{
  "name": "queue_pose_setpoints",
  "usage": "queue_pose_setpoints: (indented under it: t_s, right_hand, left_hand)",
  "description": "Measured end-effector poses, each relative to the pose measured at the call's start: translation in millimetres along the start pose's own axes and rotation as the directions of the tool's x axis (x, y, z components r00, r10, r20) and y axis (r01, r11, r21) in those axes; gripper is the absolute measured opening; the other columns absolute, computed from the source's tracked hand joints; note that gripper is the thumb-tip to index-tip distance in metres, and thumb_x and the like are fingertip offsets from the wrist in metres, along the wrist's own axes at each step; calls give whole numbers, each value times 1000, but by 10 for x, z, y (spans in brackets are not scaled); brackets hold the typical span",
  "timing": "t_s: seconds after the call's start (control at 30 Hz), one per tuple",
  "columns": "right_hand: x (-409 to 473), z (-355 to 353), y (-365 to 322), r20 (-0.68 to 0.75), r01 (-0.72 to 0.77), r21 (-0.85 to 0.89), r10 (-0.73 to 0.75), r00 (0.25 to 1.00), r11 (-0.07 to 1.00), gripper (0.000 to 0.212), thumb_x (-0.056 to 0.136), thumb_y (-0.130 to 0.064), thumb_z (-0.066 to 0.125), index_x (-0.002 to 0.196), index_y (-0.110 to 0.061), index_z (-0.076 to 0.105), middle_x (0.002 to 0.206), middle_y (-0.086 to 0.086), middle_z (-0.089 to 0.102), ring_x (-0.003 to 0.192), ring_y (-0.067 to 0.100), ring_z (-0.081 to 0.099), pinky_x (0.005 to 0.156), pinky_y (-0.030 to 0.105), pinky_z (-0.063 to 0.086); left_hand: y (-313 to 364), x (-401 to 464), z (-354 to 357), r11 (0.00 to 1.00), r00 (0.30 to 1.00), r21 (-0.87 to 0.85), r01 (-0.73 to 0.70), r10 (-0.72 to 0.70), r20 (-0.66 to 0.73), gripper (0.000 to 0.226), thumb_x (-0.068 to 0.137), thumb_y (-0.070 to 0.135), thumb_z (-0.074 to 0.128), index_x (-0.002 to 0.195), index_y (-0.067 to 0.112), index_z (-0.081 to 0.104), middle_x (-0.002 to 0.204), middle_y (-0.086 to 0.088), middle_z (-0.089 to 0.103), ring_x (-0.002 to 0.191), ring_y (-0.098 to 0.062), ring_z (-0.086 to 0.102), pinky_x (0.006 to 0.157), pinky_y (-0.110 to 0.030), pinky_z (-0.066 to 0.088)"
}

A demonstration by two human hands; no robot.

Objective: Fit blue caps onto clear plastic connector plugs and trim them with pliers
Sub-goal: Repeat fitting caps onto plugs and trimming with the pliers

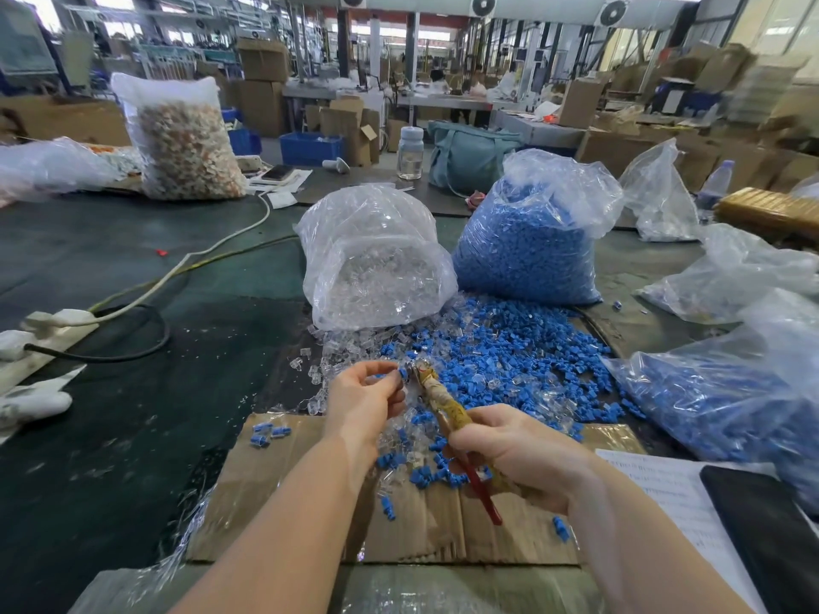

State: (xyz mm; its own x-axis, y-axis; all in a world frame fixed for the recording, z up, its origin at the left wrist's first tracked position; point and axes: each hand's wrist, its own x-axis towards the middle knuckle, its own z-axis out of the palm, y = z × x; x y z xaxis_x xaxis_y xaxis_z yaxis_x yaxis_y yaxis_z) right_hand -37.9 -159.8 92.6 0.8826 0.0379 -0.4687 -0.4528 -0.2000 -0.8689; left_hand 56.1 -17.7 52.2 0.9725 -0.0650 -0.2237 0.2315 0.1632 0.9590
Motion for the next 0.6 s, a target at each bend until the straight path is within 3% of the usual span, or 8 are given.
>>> queue_pose_setpoints:
  t_s: [0.1,0.23,0.33,0.6]
  right_hand:
    - [3,2,12,16,-27,-5,27,1000,1000,22,79,1,58,100,-4,51,95,13,50,81,22,52,72,35,51]
    - [-9,8,2,45,-30,-18,31,999,999,30,67,-3,58,95,-8,49,95,12,46,85,23,49,76,37,50]
    - [-2,-8,19,35,-28,-18,29,999,999,23,75,4,54,93,-10,49,96,11,44,88,23,47,84,40,50]
    - [13,3,14,17,-49,-19,49,999,999,26,78,4,55,99,-11,52,101,13,45,91,25,49,84,40,51]
  left_hand:
    - [17,-10,9,1000,1000,13,-17,18,-20,11,86,2,60,91,10,65,80,-10,65,61,-11,62,54,-19,51]
    - [34,-20,22,999,998,32,-38,39,-45,11,87,1,59,93,9,64,80,-9,65,62,-11,61,52,-17,50]
    - [45,-22,29,999,997,26,-40,41,-63,11,87,0,59,93,8,64,78,-8,64,62,-11,60,50,-16,50]
    - [65,-14,24,998,997,49,-28,31,-66,11,87,-1,58,92,7,64,75,-8,64,61,-12,59,50,-17,50]
